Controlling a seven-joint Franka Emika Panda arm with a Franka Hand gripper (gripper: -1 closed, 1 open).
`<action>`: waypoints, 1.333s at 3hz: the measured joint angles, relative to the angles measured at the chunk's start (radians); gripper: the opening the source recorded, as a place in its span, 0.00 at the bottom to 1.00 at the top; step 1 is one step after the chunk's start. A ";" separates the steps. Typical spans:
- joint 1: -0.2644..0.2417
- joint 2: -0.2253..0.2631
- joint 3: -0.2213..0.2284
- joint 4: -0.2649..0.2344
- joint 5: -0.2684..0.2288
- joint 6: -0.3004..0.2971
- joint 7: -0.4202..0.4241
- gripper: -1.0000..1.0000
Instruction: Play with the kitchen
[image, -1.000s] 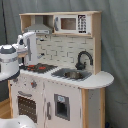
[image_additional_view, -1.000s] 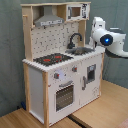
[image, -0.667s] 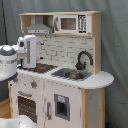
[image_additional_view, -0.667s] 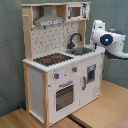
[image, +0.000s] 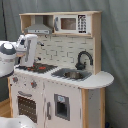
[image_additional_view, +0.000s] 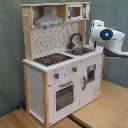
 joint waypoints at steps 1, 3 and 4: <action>0.015 0.009 0.001 0.035 0.076 -0.063 -0.073 1.00; 0.071 0.009 0.009 0.085 0.174 -0.209 -0.135 1.00; 0.116 0.009 0.016 0.105 0.216 -0.306 -0.143 1.00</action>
